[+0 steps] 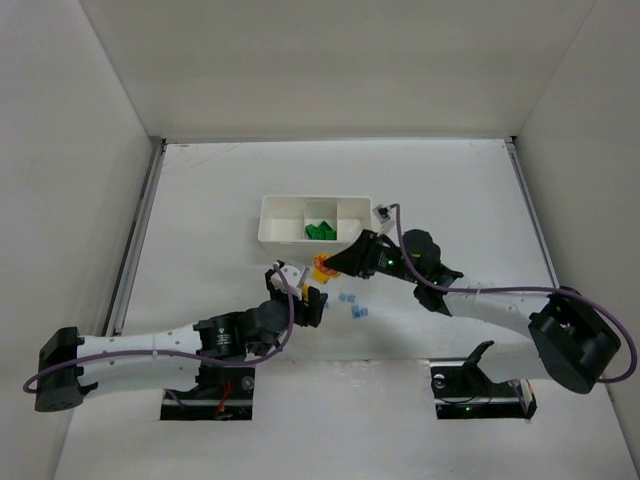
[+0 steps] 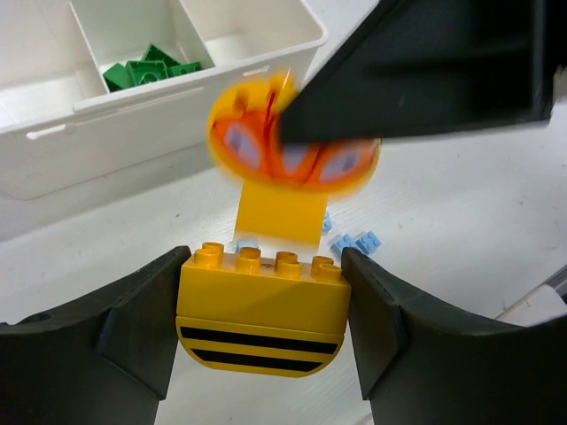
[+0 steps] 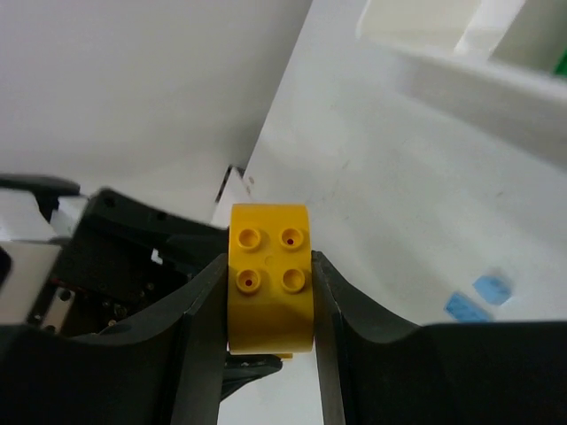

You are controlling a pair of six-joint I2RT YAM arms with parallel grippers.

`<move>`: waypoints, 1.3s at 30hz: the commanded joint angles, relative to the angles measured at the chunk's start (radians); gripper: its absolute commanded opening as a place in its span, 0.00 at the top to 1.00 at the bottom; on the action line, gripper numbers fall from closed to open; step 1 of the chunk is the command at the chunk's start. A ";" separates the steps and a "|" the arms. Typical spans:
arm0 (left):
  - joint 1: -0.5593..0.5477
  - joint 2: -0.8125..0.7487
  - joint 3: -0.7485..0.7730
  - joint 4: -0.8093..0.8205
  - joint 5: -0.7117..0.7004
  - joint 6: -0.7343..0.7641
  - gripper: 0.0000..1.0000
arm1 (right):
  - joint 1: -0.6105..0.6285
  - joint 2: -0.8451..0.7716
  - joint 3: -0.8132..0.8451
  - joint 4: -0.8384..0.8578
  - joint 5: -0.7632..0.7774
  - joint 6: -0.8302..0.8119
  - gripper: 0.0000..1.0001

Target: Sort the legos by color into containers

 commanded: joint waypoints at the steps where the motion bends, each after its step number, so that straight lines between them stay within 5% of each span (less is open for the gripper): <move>1: 0.001 -0.046 -0.006 -0.022 -0.021 -0.017 0.85 | -0.123 -0.089 -0.005 0.047 0.056 -0.032 0.76; 11: 0.018 -0.065 -0.017 -0.016 -0.021 -0.027 0.85 | -0.231 -0.152 -0.025 0.030 -0.010 -0.023 0.75; 19: 0.133 -0.037 0.050 -0.021 0.003 -0.053 0.83 | -0.231 -0.171 -0.013 -0.019 0.020 -0.056 0.75; 27: 0.346 0.125 0.107 -0.117 0.207 -0.208 0.82 | -0.228 -0.201 0.013 -0.116 0.103 -0.125 0.74; 39: 0.419 0.371 0.070 -0.202 0.258 -0.348 0.76 | -0.177 -0.176 0.025 -0.139 0.146 -0.156 0.73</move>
